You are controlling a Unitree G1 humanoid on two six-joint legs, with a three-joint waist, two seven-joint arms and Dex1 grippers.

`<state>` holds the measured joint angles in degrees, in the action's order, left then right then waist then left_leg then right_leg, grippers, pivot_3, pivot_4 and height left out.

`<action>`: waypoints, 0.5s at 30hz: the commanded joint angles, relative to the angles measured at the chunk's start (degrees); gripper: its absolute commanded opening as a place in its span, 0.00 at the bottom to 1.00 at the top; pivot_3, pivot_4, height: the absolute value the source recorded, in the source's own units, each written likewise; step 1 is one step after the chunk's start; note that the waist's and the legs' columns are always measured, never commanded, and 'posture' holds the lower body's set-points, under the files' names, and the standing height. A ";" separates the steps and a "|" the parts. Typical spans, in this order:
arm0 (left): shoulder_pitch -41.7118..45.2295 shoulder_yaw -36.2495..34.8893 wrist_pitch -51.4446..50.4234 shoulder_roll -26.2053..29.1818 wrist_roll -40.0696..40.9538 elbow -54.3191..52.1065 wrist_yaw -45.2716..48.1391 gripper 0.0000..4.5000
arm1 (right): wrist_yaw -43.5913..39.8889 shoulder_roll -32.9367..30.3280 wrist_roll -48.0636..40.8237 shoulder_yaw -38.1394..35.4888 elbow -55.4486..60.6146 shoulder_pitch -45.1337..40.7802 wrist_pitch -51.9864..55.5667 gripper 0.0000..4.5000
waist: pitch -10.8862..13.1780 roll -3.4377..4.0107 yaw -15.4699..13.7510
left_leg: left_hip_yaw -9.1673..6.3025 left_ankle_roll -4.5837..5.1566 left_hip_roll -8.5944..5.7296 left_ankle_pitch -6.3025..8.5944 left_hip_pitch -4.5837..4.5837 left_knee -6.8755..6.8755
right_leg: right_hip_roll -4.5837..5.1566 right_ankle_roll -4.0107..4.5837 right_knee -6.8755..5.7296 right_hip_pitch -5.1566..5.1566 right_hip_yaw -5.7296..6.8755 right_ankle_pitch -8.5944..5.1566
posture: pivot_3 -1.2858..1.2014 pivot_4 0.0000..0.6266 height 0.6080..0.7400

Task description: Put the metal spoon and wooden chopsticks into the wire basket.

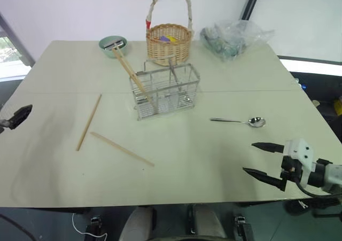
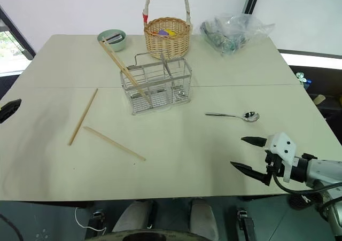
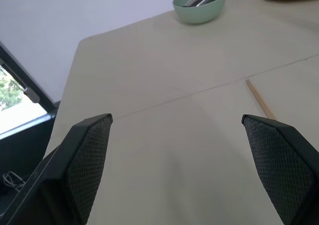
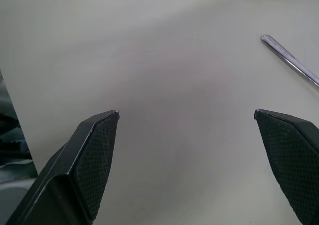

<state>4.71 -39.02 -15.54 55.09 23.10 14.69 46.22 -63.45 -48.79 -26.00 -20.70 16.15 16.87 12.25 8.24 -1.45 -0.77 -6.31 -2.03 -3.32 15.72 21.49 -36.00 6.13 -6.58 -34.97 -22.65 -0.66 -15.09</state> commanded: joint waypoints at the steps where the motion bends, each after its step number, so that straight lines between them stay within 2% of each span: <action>1: 1.11 -0.31 1.35 1.85 -0.02 -0.51 0.74 0.97 | 0.89 -0.38 -1.12 -0.51 2.14 -1.81 1.09 1.00 | 0.00 0.00 0.01 | 0.00 0.00 0.00 0.00 0.00 0.00 | 0.00 0.00 0.00 0.00 0.00 0.00 | 0.52 0.24 0.55; 15: 1.35 0.33 -2.37 1.74 1.79 -2.94 2.56 0.97 | 0.81 -2.60 0.52 0.43 1.48 -8.39 2.58 1.00 | 0.01 0.00 0.03 | 0.00 0.02 0.00 -0.01 -0.01 -0.03 | 0.00 0.00 -0.01 0.01 0.02 0.00 | 0.52 0.24 0.55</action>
<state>5.34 -37.76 -17.37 55.09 23.78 14.26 48.40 -62.01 -50.22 -25.51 -19.60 17.93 9.73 15.84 8.25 -1.45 -0.74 -6.30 -2.01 -3.32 15.71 21.48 -36.04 6.14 -6.58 -34.99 -22.64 -0.63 -15.09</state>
